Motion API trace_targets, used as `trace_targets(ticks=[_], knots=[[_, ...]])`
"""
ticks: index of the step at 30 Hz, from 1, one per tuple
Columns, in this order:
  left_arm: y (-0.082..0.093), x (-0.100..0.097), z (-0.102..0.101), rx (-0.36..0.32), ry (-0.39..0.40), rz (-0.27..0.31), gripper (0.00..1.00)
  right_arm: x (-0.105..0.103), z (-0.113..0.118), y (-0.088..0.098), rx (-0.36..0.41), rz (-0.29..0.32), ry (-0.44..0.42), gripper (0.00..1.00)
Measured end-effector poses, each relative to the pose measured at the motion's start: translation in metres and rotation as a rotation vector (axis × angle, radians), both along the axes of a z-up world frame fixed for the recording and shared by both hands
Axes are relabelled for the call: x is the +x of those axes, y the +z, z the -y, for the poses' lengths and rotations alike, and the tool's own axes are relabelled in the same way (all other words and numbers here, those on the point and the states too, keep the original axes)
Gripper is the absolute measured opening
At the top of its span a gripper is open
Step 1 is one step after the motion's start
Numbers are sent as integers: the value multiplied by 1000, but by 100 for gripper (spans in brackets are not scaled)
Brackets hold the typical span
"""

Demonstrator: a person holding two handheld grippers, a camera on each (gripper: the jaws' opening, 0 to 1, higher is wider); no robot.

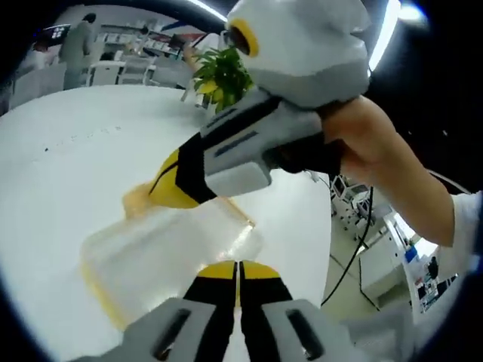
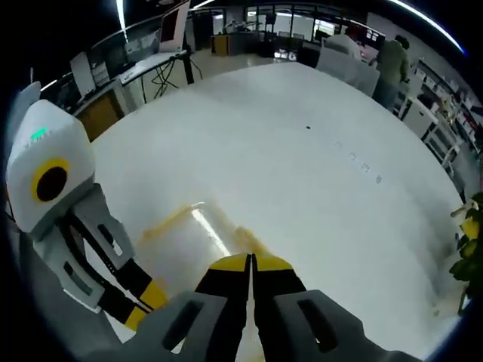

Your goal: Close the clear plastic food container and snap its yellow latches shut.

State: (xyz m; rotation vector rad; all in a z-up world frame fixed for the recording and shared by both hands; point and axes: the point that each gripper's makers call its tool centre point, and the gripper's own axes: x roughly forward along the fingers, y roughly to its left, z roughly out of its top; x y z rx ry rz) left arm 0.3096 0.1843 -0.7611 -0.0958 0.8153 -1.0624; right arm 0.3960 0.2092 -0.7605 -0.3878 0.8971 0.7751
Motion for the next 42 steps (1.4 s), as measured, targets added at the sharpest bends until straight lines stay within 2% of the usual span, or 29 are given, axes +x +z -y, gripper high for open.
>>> trace_targets(ticks=[4, 12, 15, 20, 23, 26, 28, 30, 32, 33, 34, 35, 36, 37, 38, 40, 42], knots=[[-2, -7, 0, -13, -3, -25, 0, 7, 2, -2, 15, 0, -28, 0], [-7, -15, 2, -13, -13, -41, 0, 19, 7, -16, -35, -7, -50, 0], [-7, -14, 4, -25, -7, -44, 0, 25, 11, -21, -58, 8, -56, 0], [-7, -15, 4, -41, 1, -57, 0, 31, 12, -24, -42, -17, -80, 0], [-5, -15, 2, -35, -2, -47, 0, 30, 13, -20, -34, -23, -65, 0], [2, -8, -3, -26, -15, 40, 0, 30, 7, -5, 9, -14, 7, 0], [9, -2, -6, -7, -36, 109, 0, 25, 2, 4, 29, -32, 54, 6], [14, 2, -7, 35, -69, 213, 6, 19, 4, 9, -17, -40, 124, 15], [17, 2, -6, 79, -133, 323, 11, 12, 6, 10, -90, -39, 237, 15], [17, 0, -5, 123, -182, 389, 12, 9, 6, 11, -116, -36, 282, 15], [17, 0, -6, 153, -195, 425, 16, 3, 7, 10, -163, -41, 361, 16], [17, 1, -6, 173, -210, 459, 19, 1, 7, 9, -177, -44, 383, 17], [17, 1, -4, 192, -225, 499, 21, -5, 8, 8, -224, -55, 452, 19], [16, -1, -3, 205, -246, 521, 23, -7, 8, 7, -237, -60, 473, 22], [12, -5, -1, 223, -283, 530, 24, -13, 8, 5, -270, -75, 534, 25], [6, -6, -2, 270, -305, 552, 26, -16, 9, 2, -310, -90, 585, 30], [1, -5, -4, 342, -343, 633, 26, -18, 8, -3, -356, -107, 649, 28]])
